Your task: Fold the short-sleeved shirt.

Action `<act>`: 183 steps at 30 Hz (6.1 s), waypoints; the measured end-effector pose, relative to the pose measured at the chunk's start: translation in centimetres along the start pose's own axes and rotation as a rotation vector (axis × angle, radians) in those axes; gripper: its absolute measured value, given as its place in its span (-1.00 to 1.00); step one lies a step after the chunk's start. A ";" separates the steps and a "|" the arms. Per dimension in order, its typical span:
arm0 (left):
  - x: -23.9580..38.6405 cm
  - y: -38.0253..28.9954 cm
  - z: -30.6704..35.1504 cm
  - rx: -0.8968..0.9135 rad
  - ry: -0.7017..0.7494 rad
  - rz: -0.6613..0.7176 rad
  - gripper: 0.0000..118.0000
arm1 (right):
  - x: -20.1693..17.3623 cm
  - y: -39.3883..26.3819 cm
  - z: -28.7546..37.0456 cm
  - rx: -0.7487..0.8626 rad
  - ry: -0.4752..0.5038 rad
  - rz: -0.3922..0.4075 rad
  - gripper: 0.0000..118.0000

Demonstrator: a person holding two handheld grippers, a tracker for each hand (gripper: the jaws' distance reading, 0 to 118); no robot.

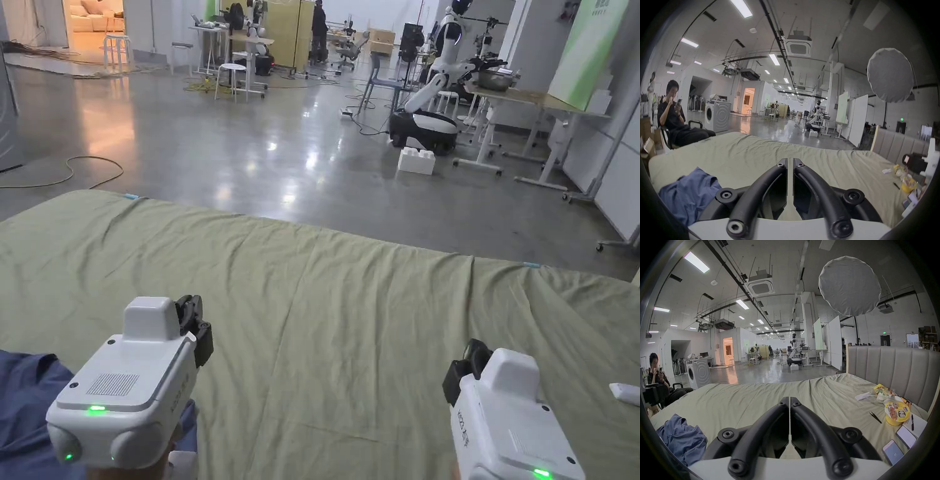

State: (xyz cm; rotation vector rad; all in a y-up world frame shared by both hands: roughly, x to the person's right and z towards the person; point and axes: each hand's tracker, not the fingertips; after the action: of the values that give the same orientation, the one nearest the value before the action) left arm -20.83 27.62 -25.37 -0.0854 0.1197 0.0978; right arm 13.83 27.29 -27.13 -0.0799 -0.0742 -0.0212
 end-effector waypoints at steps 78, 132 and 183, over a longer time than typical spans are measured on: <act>-14.4 3.0 0.1 -0.128 -0.058 -0.074 -0.92 | 0.5 -3.7 0.6 -0.116 0.076 0.123 -0.97; 4.1 0.7 0.5 -0.125 -0.107 0.004 -0.95 | 4.9 0.3 2.9 0.024 0.011 0.119 -0.97; -0.2 -9.5 0.2 -0.719 -0.141 -0.085 -0.88 | 11.3 -6.5 0.0 -0.438 -0.009 0.057 -0.95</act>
State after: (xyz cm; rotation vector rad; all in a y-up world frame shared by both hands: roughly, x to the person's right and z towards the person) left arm -19.99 18.22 -24.38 -0.7988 -0.0653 0.0576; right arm 24.93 20.59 -25.79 -0.5197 -0.0752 0.0206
